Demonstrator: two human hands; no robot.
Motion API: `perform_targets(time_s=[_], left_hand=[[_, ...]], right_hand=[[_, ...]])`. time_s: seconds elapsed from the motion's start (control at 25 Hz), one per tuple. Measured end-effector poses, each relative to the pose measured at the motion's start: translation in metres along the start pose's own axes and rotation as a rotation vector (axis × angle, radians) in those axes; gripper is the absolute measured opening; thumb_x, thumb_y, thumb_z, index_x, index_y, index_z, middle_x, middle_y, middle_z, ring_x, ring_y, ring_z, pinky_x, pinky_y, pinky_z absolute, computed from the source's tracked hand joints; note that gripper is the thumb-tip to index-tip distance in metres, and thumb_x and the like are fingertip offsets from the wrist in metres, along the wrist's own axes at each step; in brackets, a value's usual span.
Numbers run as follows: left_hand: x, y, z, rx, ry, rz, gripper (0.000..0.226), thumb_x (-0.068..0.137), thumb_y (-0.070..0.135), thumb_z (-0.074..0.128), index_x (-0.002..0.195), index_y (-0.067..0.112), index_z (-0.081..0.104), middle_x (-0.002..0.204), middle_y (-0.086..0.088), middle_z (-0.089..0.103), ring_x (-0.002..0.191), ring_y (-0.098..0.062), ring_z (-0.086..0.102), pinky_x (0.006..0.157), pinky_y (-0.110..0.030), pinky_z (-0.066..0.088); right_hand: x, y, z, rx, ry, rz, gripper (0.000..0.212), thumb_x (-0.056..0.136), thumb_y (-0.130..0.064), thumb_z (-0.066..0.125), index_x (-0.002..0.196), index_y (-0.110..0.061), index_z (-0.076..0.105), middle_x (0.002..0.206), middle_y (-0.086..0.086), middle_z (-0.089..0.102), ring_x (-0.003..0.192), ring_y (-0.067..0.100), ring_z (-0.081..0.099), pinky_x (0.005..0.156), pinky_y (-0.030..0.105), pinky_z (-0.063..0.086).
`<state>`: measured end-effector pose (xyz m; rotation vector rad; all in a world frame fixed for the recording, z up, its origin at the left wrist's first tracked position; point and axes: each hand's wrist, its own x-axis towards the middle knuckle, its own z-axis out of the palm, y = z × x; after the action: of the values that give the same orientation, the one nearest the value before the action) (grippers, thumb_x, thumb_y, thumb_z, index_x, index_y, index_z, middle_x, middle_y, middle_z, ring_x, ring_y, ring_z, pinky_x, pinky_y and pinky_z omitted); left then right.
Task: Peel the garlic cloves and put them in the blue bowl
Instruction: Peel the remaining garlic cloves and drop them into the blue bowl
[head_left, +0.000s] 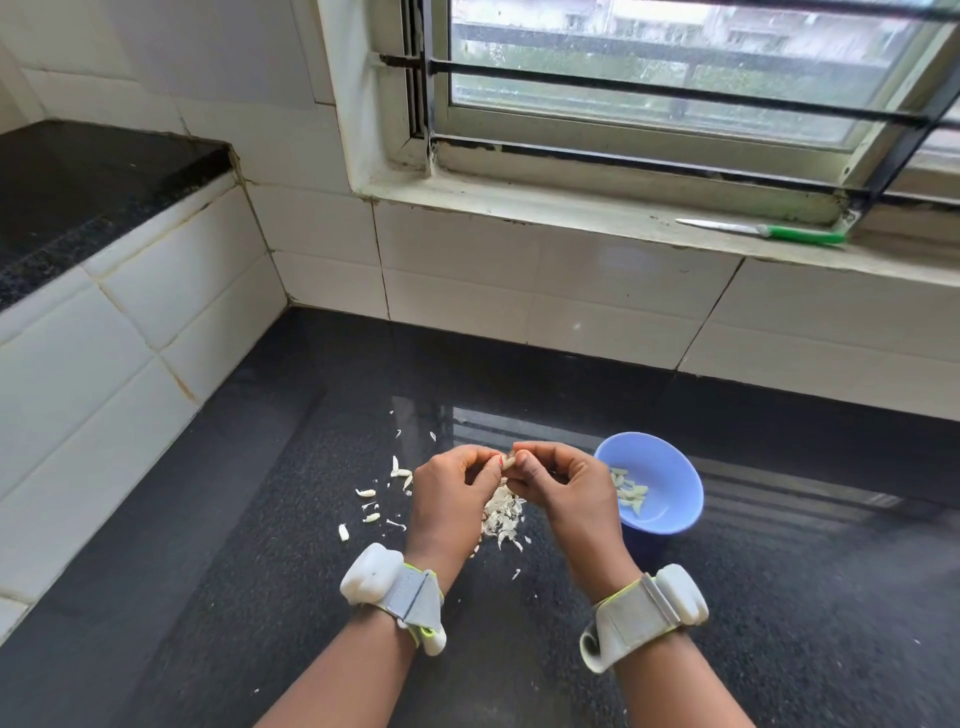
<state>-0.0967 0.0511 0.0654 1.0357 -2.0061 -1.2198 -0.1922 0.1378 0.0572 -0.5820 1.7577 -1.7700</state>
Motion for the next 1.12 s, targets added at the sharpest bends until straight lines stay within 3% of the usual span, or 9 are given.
perform_targets(time_s=[0.32, 0.64, 0.88, 1.0, 1.12], left_hand=[[-0.0023, 0.0046, -0.0020, 0.111, -0.016, 0.117, 0.008, 0.083, 0.021, 0.070, 0.085, 0.018, 0.077, 0.074, 0.006, 0.073, 0.069, -0.002, 0.063, 0.062, -0.018, 0.050], [-0.0024, 0.0070, -0.0023, 0.158, 0.006, 0.098, 0.007, 0.080, 0.018, 0.070, 0.079, 0.015, 0.077, 0.071, 0.003, 0.072, 0.061, -0.006, 0.061, 0.058, -0.016, 0.046], [-0.0019, 0.0062, 0.0000, 0.113, 0.027, 0.011, 0.007, 0.077, 0.020, 0.071, 0.073, 0.016, 0.075, 0.063, 0.005, 0.069, 0.057, -0.003, 0.059, 0.054, -0.018, 0.045], [-0.0004, 0.0044, 0.0004, 0.026, 0.031, -0.079, 0.007, 0.077, 0.020, 0.073, 0.071, 0.017, 0.074, 0.056, 0.010, 0.064, 0.050, 0.004, 0.055, 0.050, -0.012, 0.042], [0.0019, 0.0007, 0.0010, -0.065, 0.012, -0.141, 0.007, 0.080, 0.017, 0.071, 0.074, 0.016, 0.074, 0.061, 0.006, 0.067, 0.053, -0.002, 0.058, 0.058, -0.024, 0.051]], right_hand=[[-0.0007, -0.0025, -0.0019, -0.185, 0.020, -0.072, 0.009, 0.087, -0.011, 0.071, 0.092, -0.018, 0.074, 0.081, 0.002, 0.076, 0.078, 0.016, 0.074, 0.076, 0.039, 0.061], [-0.0039, -0.0067, -0.0001, -0.254, 0.016, -0.096, 0.017, 0.086, -0.011, 0.073, 0.084, -0.028, 0.072, 0.078, -0.002, 0.075, 0.075, 0.012, 0.073, 0.074, 0.037, 0.062], [-0.0048, -0.0066, 0.0005, -0.301, 0.030, -0.111, 0.018, 0.085, -0.013, 0.073, 0.079, -0.030, 0.072, 0.075, -0.004, 0.074, 0.073, 0.013, 0.072, 0.073, 0.040, 0.061], [-0.0054, -0.0067, 0.0010, -0.272, 0.025, -0.100, 0.017, 0.085, -0.012, 0.073, 0.080, -0.028, 0.072, 0.076, -0.002, 0.075, 0.073, 0.014, 0.073, 0.073, 0.039, 0.062], [-0.0051, -0.0055, 0.0011, -0.177, 0.002, -0.063, 0.015, 0.086, -0.008, 0.072, 0.085, -0.024, 0.073, 0.080, 0.001, 0.075, 0.078, 0.017, 0.074, 0.076, 0.038, 0.061]])
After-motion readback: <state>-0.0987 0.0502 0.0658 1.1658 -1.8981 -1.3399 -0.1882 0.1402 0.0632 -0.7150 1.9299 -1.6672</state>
